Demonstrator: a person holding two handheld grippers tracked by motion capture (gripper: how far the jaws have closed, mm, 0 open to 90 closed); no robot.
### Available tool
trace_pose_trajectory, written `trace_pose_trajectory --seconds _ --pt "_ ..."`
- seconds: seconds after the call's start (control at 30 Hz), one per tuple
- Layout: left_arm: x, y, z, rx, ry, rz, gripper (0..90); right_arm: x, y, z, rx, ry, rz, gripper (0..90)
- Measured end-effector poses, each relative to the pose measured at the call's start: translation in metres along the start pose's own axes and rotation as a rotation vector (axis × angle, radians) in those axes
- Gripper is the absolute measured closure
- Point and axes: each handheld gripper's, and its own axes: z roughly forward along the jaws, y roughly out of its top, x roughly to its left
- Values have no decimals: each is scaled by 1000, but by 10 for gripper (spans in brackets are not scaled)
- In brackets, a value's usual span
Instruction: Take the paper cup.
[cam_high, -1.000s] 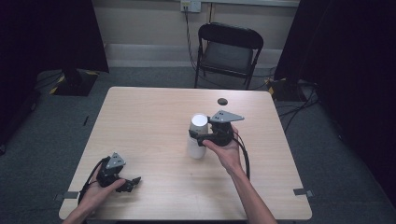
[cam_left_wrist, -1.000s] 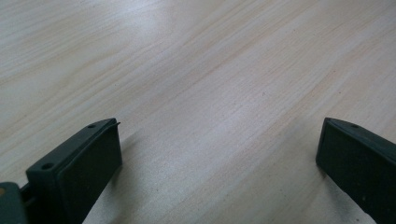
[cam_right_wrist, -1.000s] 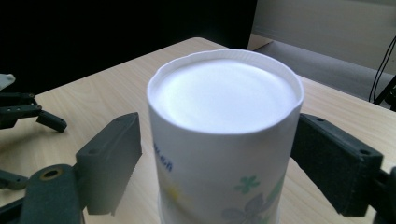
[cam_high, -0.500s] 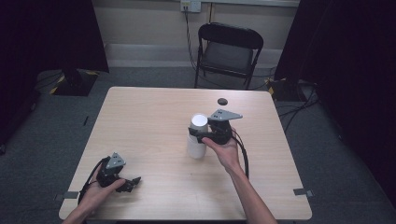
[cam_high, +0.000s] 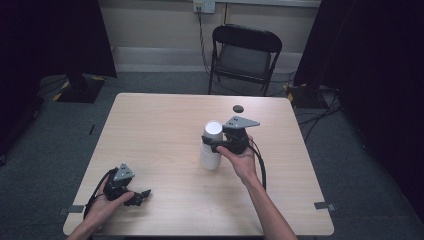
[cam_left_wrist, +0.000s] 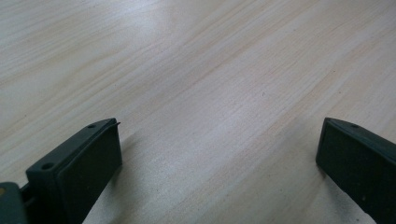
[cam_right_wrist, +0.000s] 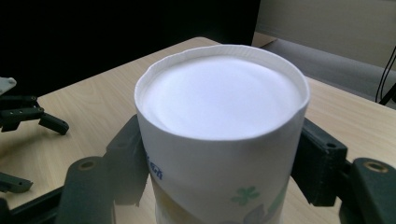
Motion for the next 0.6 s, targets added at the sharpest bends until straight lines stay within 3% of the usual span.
trace_pose_trajectory --seconds 0.6 --pt "0 0 0 0 0 0 0 2 15 -7 -49 -16 -8 322"
